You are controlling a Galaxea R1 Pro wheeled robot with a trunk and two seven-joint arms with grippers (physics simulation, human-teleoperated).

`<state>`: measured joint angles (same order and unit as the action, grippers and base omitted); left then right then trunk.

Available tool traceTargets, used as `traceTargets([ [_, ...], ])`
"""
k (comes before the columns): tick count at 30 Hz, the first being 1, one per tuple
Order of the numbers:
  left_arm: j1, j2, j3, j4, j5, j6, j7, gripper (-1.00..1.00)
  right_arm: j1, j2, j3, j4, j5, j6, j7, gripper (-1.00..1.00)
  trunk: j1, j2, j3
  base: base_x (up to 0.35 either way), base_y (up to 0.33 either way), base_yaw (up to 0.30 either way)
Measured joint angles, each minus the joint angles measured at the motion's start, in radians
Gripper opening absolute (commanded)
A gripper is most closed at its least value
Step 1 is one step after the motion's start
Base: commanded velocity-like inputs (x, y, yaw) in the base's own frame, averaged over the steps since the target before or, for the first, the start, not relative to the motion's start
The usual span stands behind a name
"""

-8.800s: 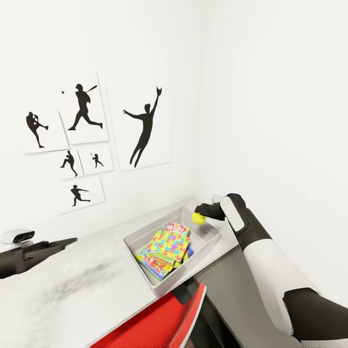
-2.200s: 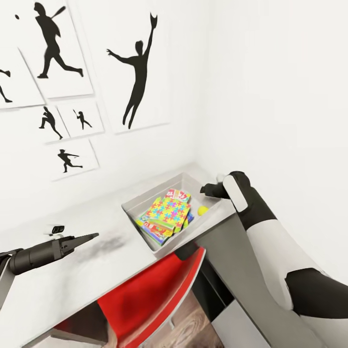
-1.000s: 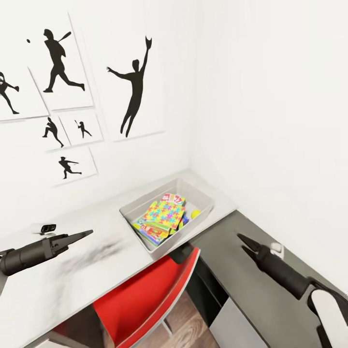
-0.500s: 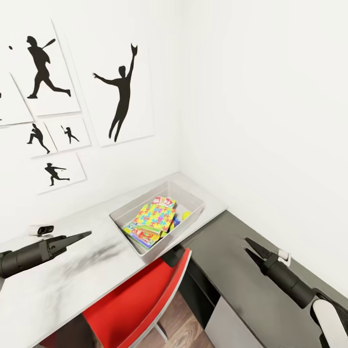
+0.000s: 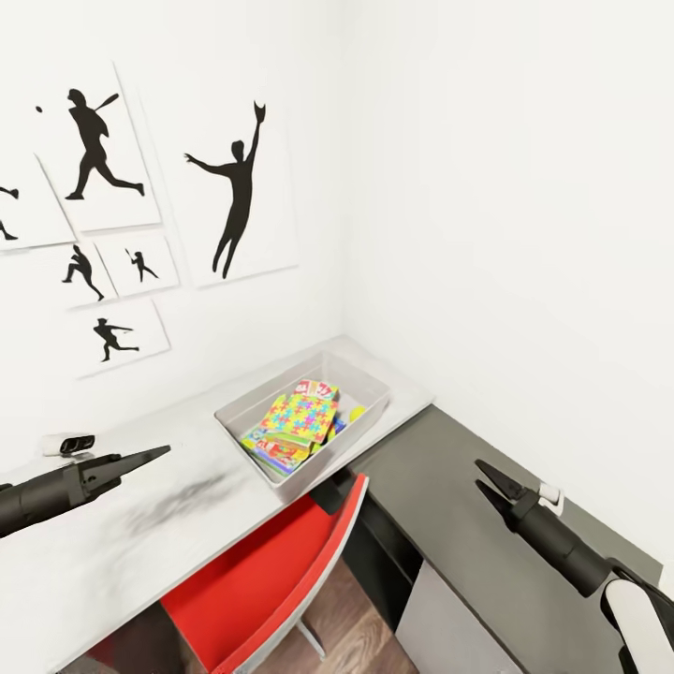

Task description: Put all the toys in the child's room - the three board games (two on the bed and one on the table), the two jigsaw puzzles on the table, and the tennis ball on the table - inside the toy box on the table in the child's room.

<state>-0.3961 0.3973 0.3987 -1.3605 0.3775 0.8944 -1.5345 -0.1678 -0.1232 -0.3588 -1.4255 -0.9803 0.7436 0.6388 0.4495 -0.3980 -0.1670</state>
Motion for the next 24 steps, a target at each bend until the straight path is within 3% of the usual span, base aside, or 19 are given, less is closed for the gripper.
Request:
traceTargets([
  [24,0.000,0.003,0.002,0.000,-0.003,0.000,-0.032,1.00,0.000,0.000,0.001,0.001,0.000,-0.001,0.000,1.00,0.000,0.000,0.040,-0.004,0.002,0.000],
])
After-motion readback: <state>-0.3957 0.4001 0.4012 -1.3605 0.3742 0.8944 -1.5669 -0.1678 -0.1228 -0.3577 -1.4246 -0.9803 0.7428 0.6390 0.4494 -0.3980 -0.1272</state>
